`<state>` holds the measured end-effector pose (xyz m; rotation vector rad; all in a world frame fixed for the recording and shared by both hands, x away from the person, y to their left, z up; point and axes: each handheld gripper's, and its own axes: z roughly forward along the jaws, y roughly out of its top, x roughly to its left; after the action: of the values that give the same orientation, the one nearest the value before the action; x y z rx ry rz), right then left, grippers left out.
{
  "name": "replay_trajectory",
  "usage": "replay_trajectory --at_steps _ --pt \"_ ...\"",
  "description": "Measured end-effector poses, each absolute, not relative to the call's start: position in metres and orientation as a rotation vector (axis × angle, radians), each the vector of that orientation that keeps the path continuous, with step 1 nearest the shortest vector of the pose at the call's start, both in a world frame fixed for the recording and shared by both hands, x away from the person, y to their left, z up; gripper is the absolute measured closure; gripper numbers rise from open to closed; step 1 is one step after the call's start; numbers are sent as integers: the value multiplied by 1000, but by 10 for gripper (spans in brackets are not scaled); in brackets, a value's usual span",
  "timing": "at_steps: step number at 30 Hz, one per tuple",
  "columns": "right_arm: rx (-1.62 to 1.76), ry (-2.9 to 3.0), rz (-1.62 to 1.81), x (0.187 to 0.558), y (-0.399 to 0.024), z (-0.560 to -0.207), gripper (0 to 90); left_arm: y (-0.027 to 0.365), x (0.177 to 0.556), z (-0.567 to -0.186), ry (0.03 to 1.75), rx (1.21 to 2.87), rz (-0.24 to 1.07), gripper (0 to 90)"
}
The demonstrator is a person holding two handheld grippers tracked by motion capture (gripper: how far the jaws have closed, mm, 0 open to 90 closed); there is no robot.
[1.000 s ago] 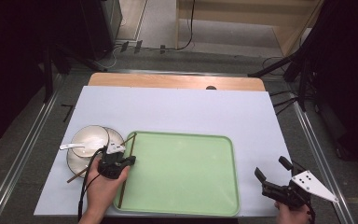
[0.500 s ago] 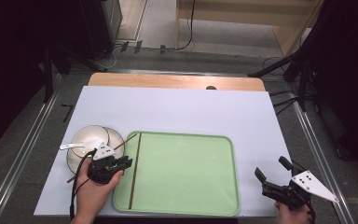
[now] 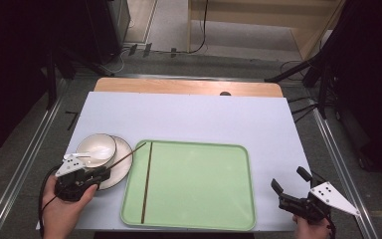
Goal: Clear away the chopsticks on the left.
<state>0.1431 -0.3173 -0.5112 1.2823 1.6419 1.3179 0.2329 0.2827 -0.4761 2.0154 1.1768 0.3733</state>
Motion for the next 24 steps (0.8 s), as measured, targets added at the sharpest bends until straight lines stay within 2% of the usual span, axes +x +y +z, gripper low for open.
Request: replay_trajectory --at_steps 12,18,24 --pt "1284 1642 1314 144 -317 -511 52 312 226 -478 1176 2082 387 754" --pt "1279 1647 1313 144 -317 -511 52 311 230 -486 1196 2106 395 749" --pt "1283 1643 1312 144 -317 -512 52 308 231 -489 1169 2130 366 815"
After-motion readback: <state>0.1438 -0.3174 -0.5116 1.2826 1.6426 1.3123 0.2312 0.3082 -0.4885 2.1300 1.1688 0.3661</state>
